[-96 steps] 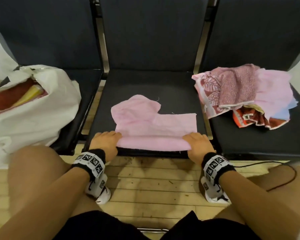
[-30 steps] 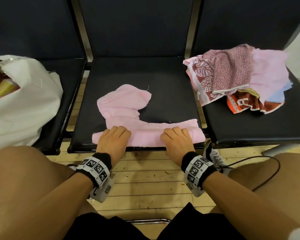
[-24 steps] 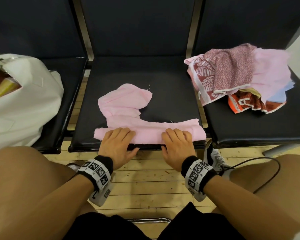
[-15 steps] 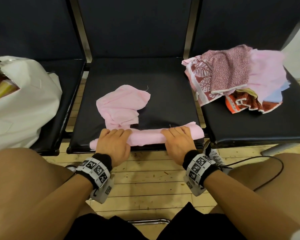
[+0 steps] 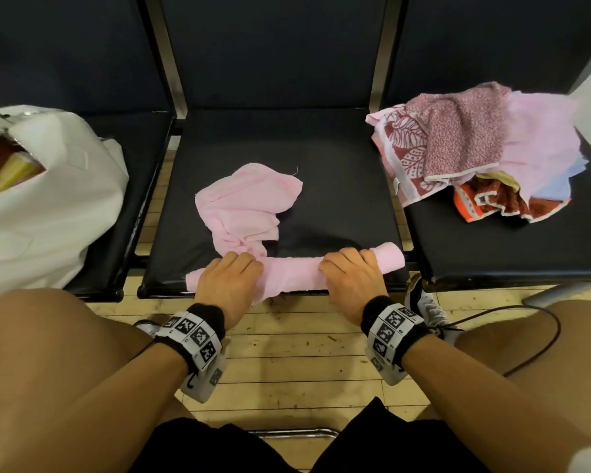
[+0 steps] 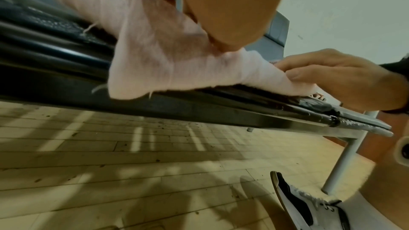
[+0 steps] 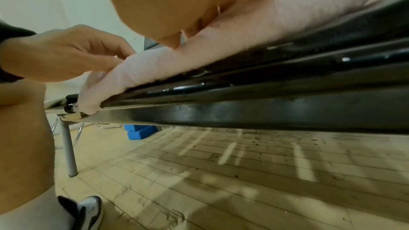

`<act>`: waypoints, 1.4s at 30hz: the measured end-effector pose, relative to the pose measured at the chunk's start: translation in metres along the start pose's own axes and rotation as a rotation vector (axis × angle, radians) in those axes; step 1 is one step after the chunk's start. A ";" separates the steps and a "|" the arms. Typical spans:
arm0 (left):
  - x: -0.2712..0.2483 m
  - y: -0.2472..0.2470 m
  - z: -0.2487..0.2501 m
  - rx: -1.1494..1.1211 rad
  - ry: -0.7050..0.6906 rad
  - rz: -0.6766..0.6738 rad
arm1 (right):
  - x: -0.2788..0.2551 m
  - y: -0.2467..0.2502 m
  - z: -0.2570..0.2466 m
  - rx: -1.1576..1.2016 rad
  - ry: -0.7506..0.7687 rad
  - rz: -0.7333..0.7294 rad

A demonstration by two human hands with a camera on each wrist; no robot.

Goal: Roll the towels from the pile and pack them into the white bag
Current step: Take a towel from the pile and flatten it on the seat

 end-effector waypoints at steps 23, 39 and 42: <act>-0.005 0.004 -0.021 0.043 0.058 -0.249 | 0.008 0.000 0.016 -0.101 -0.083 -0.232; -0.020 0.155 -0.125 0.134 0.202 0.037 | 0.117 0.126 -0.092 -0.068 0.091 -0.027; -0.041 0.185 -0.155 0.173 0.269 0.051 | 0.141 0.147 -0.137 -0.082 0.155 0.034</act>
Point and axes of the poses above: each hand's wrist, its own x-axis towards the middle knuckle, its own y-axis out of the back of the hand, z = x × y, the point moved 5 cm from there along x, towards the middle knuckle, and after that the axes turned 13 degrees about -y, right-handed, at the moved point
